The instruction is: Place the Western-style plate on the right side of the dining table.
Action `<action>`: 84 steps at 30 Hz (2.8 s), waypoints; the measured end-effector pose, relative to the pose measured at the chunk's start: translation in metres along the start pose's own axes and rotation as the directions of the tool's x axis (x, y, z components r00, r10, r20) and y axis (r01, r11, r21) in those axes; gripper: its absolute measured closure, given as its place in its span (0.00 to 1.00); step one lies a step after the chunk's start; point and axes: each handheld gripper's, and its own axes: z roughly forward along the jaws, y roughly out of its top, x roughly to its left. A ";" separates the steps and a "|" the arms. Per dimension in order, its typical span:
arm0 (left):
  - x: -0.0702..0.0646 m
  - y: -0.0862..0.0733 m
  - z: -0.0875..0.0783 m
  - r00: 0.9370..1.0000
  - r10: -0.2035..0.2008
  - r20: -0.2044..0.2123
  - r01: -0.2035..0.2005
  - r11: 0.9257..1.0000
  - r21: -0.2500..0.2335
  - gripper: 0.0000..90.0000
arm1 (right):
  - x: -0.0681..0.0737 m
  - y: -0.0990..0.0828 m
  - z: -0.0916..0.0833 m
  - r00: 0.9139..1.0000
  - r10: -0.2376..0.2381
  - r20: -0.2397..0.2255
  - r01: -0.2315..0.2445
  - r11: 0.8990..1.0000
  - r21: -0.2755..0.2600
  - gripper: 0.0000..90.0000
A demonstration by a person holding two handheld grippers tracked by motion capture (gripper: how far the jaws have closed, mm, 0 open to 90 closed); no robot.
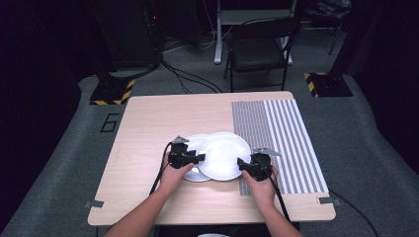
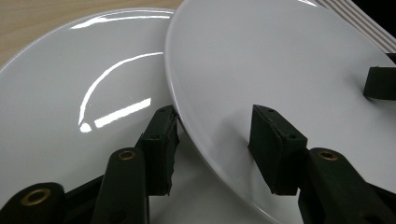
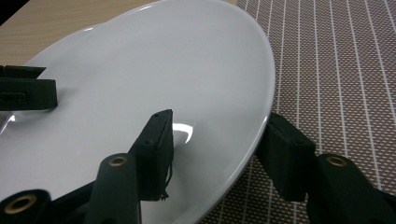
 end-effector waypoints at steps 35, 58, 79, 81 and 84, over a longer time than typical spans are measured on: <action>-0.018 -0.004 0.001 0.995 0.000 -0.100 -0.005 0.999 -0.049 0.53 | 0.006 -0.009 0.001 0.998 0.059 0.028 -0.059 0.998 -0.023 0.48; -0.025 0.007 0.000 0.995 -0.016 -0.095 0.011 0.998 -0.054 0.55 | 0.000 0.000 -0.006 0.997 0.076 0.035 -0.075 0.997 -0.031 0.53; -0.032 0.017 -0.002 0.996 -0.013 -0.093 0.006 0.997 -0.074 0.56 | -0.003 0.010 -0.014 0.998 0.058 0.037 -0.057 0.998 -0.038 0.53; -0.032 0.018 -0.002 0.995 -0.012 -0.094 0.005 0.997 -0.075 0.56 | -0.003 0.010 -0.015 0.998 0.056 0.037 -0.055 0.998 -0.037 0.53; -0.034 0.019 -0.001 0.996 -0.011 -0.093 0.004 0.997 -0.073 0.56 | -0.004 0.012 -0.017 0.997 0.065 0.031 -0.063 0.997 -0.038 0.53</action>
